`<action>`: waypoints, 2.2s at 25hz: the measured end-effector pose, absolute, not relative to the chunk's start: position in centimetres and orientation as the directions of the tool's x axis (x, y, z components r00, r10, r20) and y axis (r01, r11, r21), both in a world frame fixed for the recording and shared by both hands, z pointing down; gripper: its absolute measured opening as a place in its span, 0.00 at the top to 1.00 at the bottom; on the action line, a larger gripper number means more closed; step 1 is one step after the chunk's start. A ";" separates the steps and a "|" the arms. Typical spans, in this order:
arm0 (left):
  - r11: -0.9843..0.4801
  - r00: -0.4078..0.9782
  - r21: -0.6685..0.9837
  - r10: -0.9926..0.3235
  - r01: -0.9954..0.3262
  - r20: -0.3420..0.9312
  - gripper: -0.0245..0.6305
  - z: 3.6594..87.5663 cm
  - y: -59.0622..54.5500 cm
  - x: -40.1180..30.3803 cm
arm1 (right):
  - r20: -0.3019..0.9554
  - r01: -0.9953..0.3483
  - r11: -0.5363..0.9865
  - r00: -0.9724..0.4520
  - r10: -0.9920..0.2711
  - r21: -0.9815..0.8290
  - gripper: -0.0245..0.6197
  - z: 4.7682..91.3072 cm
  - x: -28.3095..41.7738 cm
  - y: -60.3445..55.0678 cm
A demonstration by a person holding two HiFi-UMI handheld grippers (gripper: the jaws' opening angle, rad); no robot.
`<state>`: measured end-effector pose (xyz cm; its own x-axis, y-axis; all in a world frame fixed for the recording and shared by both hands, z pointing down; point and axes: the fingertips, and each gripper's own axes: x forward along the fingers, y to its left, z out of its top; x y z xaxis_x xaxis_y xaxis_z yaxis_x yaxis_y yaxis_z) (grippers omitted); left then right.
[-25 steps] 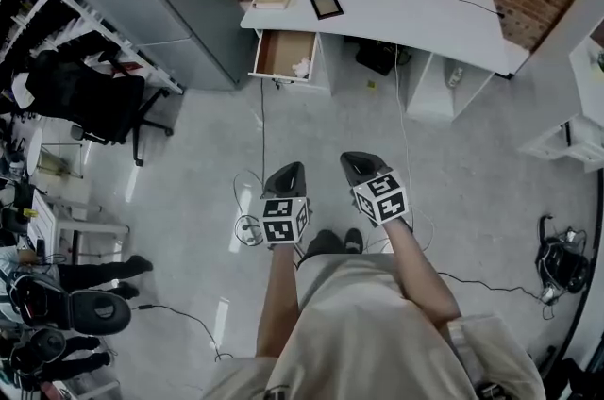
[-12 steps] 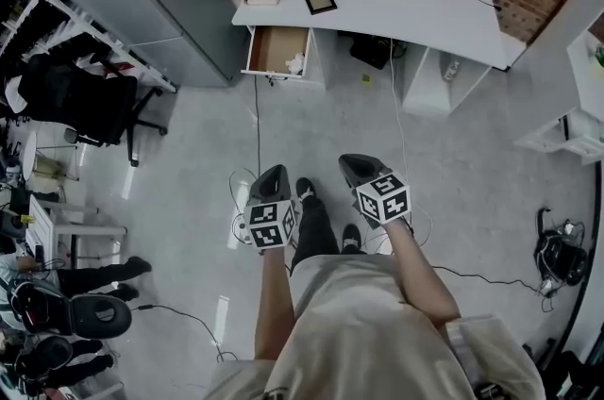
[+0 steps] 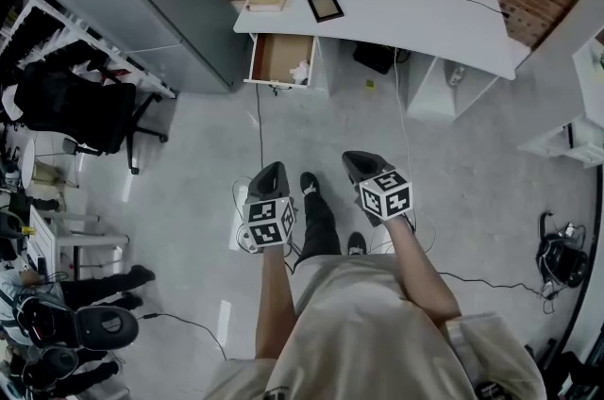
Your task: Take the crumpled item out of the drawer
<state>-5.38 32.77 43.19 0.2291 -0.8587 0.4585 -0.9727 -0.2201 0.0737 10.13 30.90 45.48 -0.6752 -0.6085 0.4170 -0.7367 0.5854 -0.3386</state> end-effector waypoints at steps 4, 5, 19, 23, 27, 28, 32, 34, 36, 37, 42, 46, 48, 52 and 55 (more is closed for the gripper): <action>-0.229 0.245 0.091 -0.853 -0.969 0.461 0.94 43.7 29.0 -6.1 | 0.433 -0.749 0.569 -0.662 -0.612 -0.341 0.92 46.2 9.4 27.7; -0.231 0.248 0.095 -0.851 -0.968 0.463 0.94 43.9 28.1 -6.3 | 0.438 -0.752 0.562 -0.658 -0.613 -0.344 0.92 46.4 9.3 27.0; -0.279 0.341 0.199 -0.812 -0.940 0.473 0.94 45.1 14.7 -11.3 | 0.537 -0.794 0.490 -0.605 -0.588 -0.359 0.92 49.9 4.4 16.4; -0.298 0.376 0.234 -0.800 -0.925 0.467 0.94 45.3 10.7 -12.9 | 0.556 -0.807 0.472 -0.588 -0.588 -0.354 0.92 50.4 2.7 13.1; -0.318 0.403 0.253 -0.790 -0.914 0.462 0.94 45.4 6.6 -14.8 | 0.572 -0.822 0.454 -0.567 -0.593 -0.344 0.92 50.6 0.8 9.9; -0.320 0.408 0.260 -0.789 -0.911 0.460 0.94 45.4 5.8 -15.3 | 0.576 -0.824 0.454 -0.564 -0.592 -0.340 0.92 50.6 0.3 9.3; -0.327 0.430 0.290 -0.780 -0.900 0.455 0.94 46.2 3.5 -16.8 | 0.592 -0.840 0.436 -0.539 -0.599 -0.324 0.92 50.8 -0.8 7.2; -0.355 0.465 0.310 -0.762 -0.882 0.451 0.94 46.6 3.0 -16.9 | 0.590 -0.853 0.411 -0.519 -0.619 -0.320 0.92 50.8 -0.9 6.2; -0.394 0.509 0.328 -0.734 -0.859 0.449 0.94 47.1 2.9 -16.8 | 0.591 -0.865 0.396 -0.500 -0.633 -0.309 0.92 50.7 -1.0 5.6; -0.408 0.523 0.331 -0.723 -0.851 0.452 0.94 47.3 2.8 -16.7 | 0.595 -0.870 0.391 -0.491 -0.636 -0.300 0.92 50.8 -1.0 5.4; -0.439 0.549 0.329 -0.692 -0.836 0.469 0.94 48.8 2.3 -16.8 | 0.604 -0.876 0.386 -0.480 -0.636 -0.290 0.92 51.6 -1.5 4.1; -0.455 0.555 0.317 -0.680 -0.832 0.479 0.94 49.6 1.6 -17.2 | 0.592 -0.867 0.395 -0.496 -0.635 -0.303 0.92 51.9 -2.6 2.8; -0.456 0.552 0.311 -0.679 -0.834 0.484 0.94 50.0 0.9 -17.5 | 0.590 -0.860 0.408 -0.508 -0.627 -0.307 0.92 52.2 -3.1 2.1; -0.459 0.543 0.293 -0.671 -0.839 0.505 0.94 50.7 -0.5 -17.9 | 0.586 -0.855 0.412 -0.517 -0.624 -0.315 0.92 52.7 -3.3 -0.2; -0.461 0.530 0.271 -0.662 -0.845 0.529 0.94 51.4 -2.2 -18.3 | 0.571 -0.854 0.402 -0.521 -0.635 -0.331 0.92 53.0 -3.4 -2.7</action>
